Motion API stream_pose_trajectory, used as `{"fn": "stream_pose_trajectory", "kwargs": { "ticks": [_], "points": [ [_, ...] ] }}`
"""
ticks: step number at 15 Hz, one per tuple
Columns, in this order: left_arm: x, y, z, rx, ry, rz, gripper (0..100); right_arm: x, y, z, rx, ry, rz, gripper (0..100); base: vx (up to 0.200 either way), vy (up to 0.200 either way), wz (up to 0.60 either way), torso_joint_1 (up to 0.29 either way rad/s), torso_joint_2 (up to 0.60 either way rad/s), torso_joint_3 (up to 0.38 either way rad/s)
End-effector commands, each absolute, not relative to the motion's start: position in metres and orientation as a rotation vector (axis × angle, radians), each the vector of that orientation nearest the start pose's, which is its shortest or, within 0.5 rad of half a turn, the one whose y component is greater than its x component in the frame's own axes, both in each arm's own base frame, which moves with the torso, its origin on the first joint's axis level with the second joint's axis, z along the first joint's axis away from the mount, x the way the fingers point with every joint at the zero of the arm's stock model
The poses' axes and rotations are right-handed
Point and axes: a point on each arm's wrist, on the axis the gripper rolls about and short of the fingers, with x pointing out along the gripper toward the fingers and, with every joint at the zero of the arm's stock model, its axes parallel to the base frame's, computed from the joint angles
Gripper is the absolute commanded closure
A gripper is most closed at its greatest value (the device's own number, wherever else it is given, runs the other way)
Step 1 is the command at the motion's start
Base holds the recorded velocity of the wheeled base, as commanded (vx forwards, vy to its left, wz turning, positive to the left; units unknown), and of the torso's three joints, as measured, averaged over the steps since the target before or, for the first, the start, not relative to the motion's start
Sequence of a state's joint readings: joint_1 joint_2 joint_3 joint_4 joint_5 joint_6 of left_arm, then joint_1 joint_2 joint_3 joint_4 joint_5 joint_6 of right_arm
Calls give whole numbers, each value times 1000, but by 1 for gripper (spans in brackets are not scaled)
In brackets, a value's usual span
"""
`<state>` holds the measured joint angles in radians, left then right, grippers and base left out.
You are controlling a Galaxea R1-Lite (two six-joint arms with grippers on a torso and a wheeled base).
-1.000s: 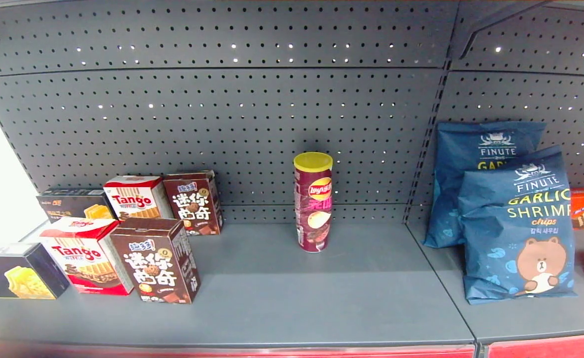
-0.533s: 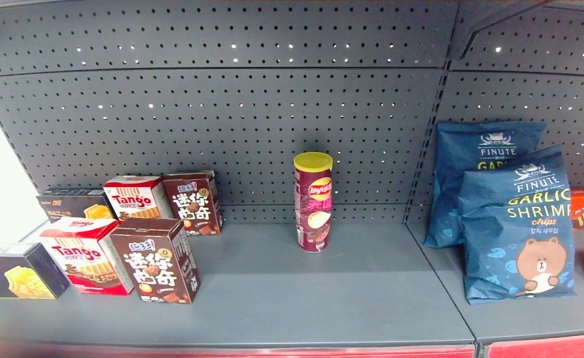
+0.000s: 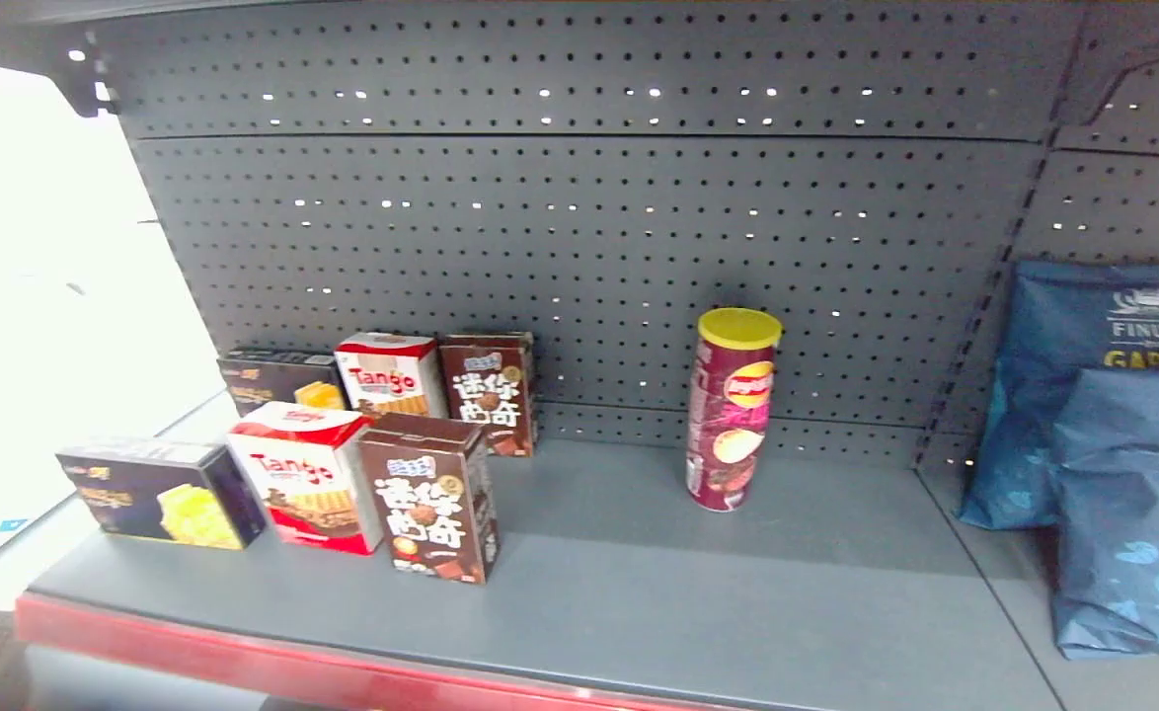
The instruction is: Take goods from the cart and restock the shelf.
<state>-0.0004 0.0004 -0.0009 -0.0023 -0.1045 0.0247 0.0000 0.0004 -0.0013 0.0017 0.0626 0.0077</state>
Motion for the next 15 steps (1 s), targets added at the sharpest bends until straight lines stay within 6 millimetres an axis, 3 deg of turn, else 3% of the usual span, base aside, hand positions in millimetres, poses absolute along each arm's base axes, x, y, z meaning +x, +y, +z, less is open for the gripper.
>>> {"fn": "stream_pose_trajectory", "kwargs": {
  "ticks": [1, 15],
  "points": [
    [-23, -2, 76, 25, -3, -104, 0, -23, 1, 76, 8, 0, 63, 0, 0, 0, 600, 2, -2, 2],
    [-23, -2, 76, 25, -3, -103, 0, -23, 1, 76, 8, 0, 63, 0, 0, 0, 600, 3, 2, 3]
  ]
}}
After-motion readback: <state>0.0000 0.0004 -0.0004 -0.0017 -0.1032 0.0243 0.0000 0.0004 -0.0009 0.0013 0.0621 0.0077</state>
